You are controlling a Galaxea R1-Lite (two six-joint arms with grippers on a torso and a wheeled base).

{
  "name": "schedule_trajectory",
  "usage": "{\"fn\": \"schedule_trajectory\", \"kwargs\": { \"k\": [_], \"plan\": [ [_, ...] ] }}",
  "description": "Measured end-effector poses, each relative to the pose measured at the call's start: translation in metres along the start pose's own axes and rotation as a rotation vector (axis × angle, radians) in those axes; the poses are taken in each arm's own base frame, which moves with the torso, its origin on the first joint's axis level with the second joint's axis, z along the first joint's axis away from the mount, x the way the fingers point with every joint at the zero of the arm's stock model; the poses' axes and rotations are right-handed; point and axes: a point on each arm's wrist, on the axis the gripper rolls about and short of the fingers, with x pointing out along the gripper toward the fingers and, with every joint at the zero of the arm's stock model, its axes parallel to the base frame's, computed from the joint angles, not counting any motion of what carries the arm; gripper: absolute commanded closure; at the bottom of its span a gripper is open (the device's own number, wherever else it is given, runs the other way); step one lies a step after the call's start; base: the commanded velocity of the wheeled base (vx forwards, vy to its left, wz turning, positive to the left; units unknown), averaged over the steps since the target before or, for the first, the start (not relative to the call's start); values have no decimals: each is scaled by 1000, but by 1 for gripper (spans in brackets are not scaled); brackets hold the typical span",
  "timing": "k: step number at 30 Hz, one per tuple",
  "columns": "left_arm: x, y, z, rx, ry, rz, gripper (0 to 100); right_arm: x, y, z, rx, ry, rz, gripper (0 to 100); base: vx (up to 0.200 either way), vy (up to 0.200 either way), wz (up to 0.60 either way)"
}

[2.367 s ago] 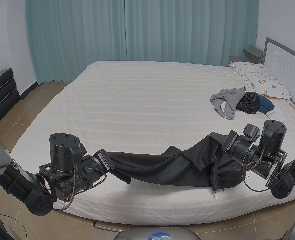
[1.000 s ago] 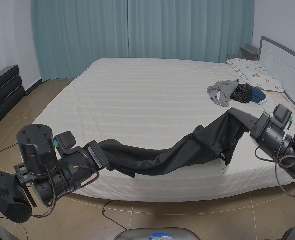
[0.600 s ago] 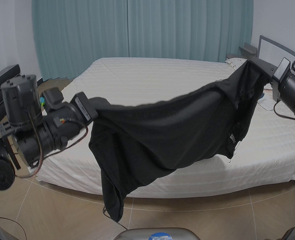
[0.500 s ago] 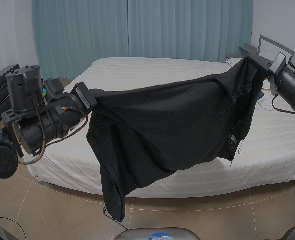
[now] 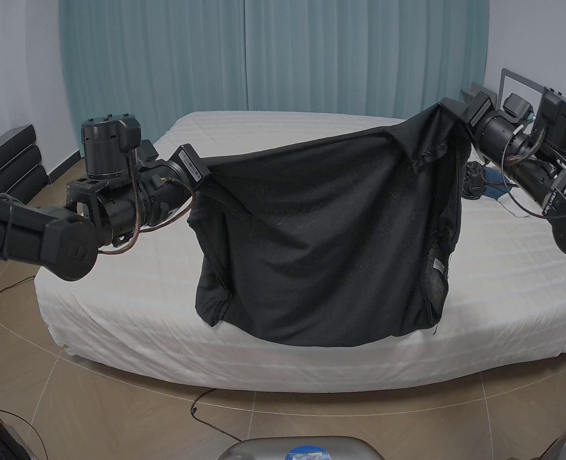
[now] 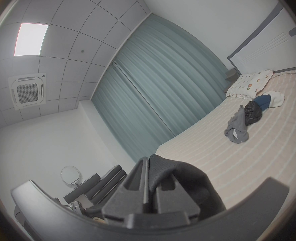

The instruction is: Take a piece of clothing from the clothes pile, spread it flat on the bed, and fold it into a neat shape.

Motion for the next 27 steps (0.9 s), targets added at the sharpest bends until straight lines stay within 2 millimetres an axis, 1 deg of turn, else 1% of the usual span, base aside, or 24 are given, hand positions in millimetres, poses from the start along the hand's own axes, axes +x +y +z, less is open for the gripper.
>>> {"fn": "schedule_trajectory", "kwargs": {
  "k": [7, 11, 21, 23, 27],
  "plan": [
    [25, 12, -1, -4, 36, -15, 100, 33, -26, -15, -6, 1, -31, 100, 200, 0, 0],
    [39, 21, -3, -2, 39, 0, 100, 45, -39, -27, -8, 14, -48, 100, 200, 0, 0],
    [79, 52, -12, -7, 19, 89, 100, 70, -72, -64, -32, 58, -86, 100, 200, 0, 0],
    [87, 59, -16, -7, 7, 120, 100, 74, -79, -72, -32, 72, -97, 100, 0, 0, 0],
    [97, 72, -27, -8, 17, 165, 100, 78, -92, -88, -31, 100, -124, 100, 0, 0, 0]
  ]
}}
